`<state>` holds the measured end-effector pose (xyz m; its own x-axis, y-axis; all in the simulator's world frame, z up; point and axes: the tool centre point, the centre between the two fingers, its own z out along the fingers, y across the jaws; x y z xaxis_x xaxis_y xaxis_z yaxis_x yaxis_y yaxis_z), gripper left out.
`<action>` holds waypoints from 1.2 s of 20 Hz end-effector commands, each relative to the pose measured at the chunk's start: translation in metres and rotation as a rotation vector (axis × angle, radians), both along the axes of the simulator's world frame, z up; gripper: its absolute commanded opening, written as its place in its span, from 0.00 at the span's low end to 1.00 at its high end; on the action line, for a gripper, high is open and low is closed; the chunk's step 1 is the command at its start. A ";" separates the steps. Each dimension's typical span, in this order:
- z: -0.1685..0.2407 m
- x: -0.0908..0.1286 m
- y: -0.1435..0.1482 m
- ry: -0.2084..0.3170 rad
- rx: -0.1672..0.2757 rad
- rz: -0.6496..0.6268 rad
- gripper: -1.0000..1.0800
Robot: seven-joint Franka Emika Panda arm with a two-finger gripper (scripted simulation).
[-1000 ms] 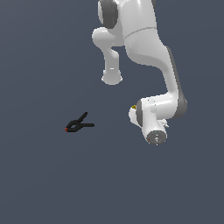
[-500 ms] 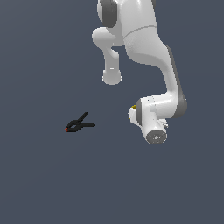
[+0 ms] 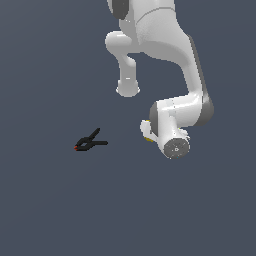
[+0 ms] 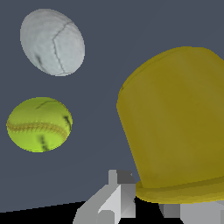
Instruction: Pick up a designated object from a clutter of objects.
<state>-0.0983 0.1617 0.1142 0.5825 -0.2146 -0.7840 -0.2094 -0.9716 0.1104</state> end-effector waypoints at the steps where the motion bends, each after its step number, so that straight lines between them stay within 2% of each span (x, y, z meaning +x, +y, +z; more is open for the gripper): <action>1: 0.018 0.005 -0.015 -0.032 0.012 0.030 0.00; 24: 0.207 0.058 -0.191 -0.377 0.149 0.381 0.00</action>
<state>-0.0432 -0.0182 0.3091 0.8348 0.1407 -0.5323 0.1386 -0.9894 -0.0442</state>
